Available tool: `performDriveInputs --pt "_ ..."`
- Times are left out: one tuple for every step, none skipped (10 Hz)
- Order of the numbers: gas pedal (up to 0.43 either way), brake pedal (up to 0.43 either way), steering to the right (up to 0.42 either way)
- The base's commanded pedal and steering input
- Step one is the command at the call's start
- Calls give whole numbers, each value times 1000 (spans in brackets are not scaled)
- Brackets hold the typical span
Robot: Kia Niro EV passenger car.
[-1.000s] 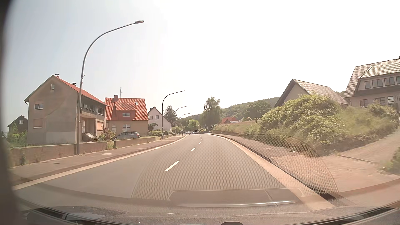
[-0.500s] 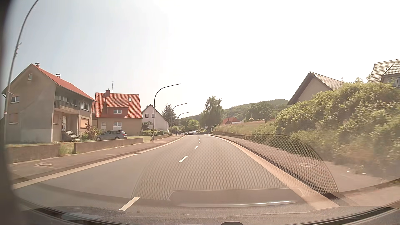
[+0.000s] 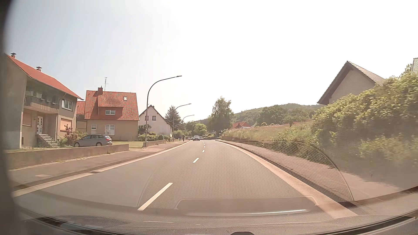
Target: Follow the waypoints while adhering to traffic rules and regulations
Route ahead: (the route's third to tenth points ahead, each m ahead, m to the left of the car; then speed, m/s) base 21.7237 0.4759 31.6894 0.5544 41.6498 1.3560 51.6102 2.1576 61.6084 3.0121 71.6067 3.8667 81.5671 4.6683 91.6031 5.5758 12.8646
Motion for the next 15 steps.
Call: performDriveInputs --pt "150 0 1" --pt "169 0 0" --pt "169 0 0" --pt "189 0 0" --pt "189 0 -3" --pt "189 0 -5" --pt "189 0 -6" --pt "189 0 -6" --pt "189 0 -6" --pt "189 0 -6" --pt "189 0 -6" --pt "189 0 -6" --pt "189 0 -6" --pt "189 0 -6" --pt "189 0 -6"
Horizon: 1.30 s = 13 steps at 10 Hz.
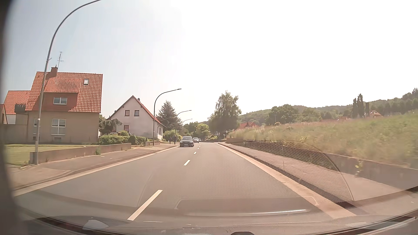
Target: Follow the waypoints while adhering to traffic rules and regulations
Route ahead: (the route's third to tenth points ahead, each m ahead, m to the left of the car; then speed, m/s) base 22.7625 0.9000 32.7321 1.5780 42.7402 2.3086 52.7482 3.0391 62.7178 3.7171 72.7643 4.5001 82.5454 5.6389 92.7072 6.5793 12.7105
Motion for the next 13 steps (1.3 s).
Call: performDriveInputs --pt "189 0 -6" --pt "189 0 -7" --pt "189 0 -8" --pt "189 0 -8" --pt "189 0 -8" --pt "189 0 -8" --pt "189 0 -8" --pt "189 0 -8" --pt "189 0 -8" --pt "189 0 -8" --pt "189 0 -9" --pt "189 0 -8" --pt "189 0 -8"
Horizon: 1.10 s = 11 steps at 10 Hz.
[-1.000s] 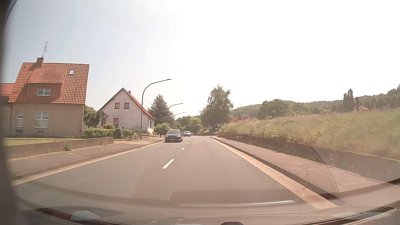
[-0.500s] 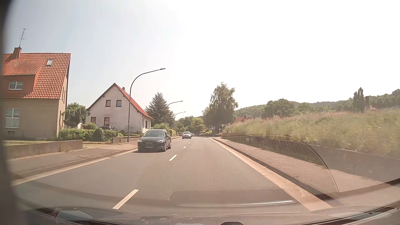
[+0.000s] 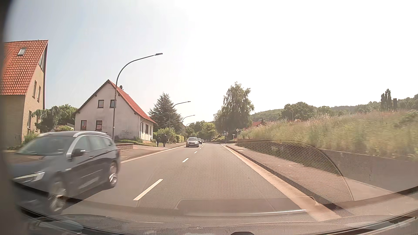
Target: Follow the waypoints while adhering to traffic rules and regulations
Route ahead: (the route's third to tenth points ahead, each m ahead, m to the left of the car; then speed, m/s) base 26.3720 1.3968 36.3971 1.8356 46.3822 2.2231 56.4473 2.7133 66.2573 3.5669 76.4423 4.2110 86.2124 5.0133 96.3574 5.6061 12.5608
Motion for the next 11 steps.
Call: performDriveInputs --pt "189 0 -8" --pt "197 0 -8" --pt "197 0 -8" --pt "197 0 -8" --pt "209 0 -8" --pt "209 0 -7" --pt "209 0 -7" --pt "209 0 -7" --pt "220 0 -7" --pt "220 0 -7" --pt "220 0 -6"
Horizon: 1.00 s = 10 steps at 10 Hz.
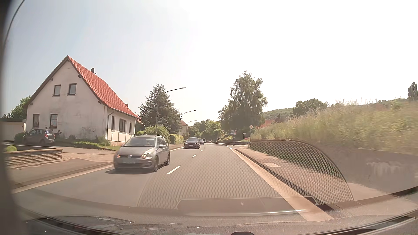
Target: Follow the waypoints while adhering to traffic rules and regulations
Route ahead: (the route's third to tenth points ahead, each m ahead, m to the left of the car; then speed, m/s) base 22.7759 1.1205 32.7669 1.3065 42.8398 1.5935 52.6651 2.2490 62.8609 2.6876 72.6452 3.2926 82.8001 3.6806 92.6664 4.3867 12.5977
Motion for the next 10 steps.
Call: performDriveInputs --pt "220 0 -6" --pt "220 0 -5" --pt "220 0 -6" --pt "220 0 -5" --pt "220 0 -5" --pt "220 0 -5" --pt "220 0 -5" --pt "220 0 -4" --pt "220 0 -3" --pt "220 0 -3"
